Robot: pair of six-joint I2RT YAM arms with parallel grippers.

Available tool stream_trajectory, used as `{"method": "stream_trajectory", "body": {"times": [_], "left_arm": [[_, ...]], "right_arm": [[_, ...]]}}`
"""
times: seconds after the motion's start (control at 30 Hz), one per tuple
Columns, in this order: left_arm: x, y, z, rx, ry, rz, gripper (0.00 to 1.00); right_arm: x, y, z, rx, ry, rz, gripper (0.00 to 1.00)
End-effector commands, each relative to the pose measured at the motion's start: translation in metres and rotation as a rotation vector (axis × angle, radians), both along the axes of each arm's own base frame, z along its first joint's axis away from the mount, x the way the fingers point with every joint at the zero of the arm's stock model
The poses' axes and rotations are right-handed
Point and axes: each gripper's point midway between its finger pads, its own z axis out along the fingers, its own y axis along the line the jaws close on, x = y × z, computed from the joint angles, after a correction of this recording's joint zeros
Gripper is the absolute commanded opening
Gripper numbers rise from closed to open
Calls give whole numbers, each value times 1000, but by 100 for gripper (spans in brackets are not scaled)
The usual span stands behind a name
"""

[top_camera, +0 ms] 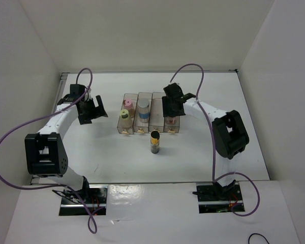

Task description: Organize the condiment bottles

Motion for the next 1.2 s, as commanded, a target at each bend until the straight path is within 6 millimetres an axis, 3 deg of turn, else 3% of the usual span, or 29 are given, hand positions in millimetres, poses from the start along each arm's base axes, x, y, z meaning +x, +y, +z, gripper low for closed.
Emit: {"method": "stream_trajectory", "body": {"times": [0.0,0.13,0.27,0.33,0.47,0.63,0.87,1.1,1.17], "left_arm": [[1,-2,-5,1,-2,-25,100],[0,-7,-11,-8,17,-39,100],[-1,-10,-23,-5,50,-56,100],[-3,-10,-23,-6,59,-56,100],[-4,-15,-27,-1,70,-61,100],[-4,-17,-31,21,82,-57,100],[-3,-19,-43,58,115,-46,100],[-3,-33,-59,77,153,-75,100],[-5,-41,-63,83,162,-89,99]], "right_arm": [[17,14,12,36,-87,-10,22],[18,11,8,19,-87,-21,33],[15,7,5,1,-71,-26,69],[14,7,7,5,-66,-34,79],[13,7,32,37,-109,-42,97],[13,5,58,48,-145,-49,98],[4,-11,123,91,-274,-101,98],[-14,-24,148,124,-312,-105,98],[-21,-26,145,130,-304,-97,98]]}}
